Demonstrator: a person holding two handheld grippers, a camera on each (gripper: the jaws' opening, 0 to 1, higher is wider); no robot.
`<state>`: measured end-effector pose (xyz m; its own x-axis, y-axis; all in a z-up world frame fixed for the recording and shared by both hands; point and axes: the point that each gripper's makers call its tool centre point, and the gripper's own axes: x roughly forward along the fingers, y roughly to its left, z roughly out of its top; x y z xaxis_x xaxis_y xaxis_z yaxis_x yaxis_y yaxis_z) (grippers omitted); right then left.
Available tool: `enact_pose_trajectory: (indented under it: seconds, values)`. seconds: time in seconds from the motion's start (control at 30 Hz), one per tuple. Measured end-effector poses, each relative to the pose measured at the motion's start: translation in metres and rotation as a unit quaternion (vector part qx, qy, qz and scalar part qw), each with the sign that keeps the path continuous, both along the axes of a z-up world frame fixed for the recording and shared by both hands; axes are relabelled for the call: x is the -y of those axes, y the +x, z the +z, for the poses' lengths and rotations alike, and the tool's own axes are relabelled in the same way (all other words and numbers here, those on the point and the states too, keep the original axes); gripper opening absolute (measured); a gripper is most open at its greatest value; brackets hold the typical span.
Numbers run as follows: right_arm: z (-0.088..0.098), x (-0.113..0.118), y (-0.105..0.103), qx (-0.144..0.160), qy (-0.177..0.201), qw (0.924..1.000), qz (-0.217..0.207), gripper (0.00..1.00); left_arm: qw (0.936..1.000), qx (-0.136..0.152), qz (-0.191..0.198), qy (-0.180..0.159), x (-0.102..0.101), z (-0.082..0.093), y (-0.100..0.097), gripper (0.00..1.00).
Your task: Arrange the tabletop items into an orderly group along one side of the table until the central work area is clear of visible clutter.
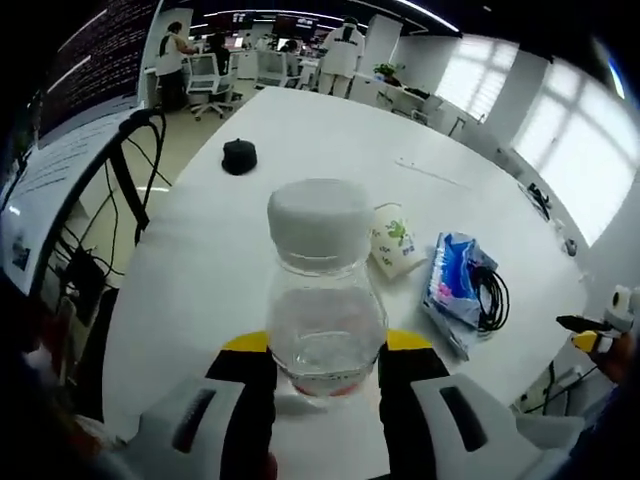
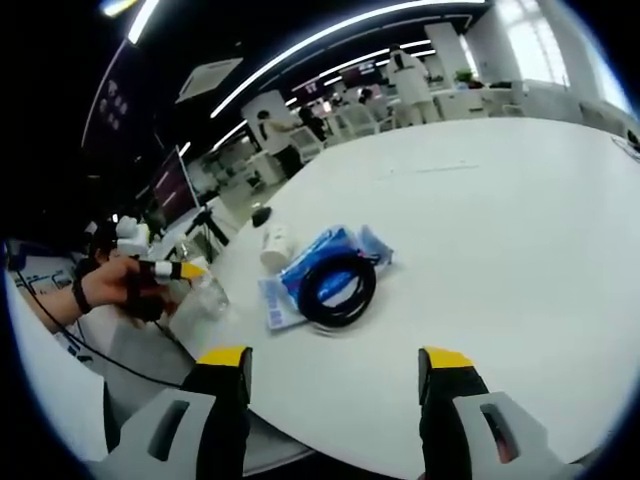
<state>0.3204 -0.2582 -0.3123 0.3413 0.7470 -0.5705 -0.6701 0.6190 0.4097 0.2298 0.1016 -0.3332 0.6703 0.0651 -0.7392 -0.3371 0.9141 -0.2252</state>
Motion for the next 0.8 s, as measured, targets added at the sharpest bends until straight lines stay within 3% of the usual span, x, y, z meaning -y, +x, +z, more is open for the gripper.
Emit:
enact_pose_trajectory:
  seconds: [0.4,0.5,0.8]
  values:
    - [-0.002,-0.001,-0.006,-0.004,-0.001,1.0,0.0,0.69,0.9942,-0.005,-0.063,0.087,0.007,-0.002,0.002,0.39]
    - [-0.004,-0.001,-0.007,-0.005,-0.002,1.0,0.001,0.69,0.9898,-0.022,-0.088,0.11,0.008,-0.007,0.003,0.39]
    - [-0.004,-0.001,-0.011,-0.007,-0.006,1.0,0.001,0.69,0.9918,-0.011,-0.073,0.104,0.007,-0.009,0.001,0.39]
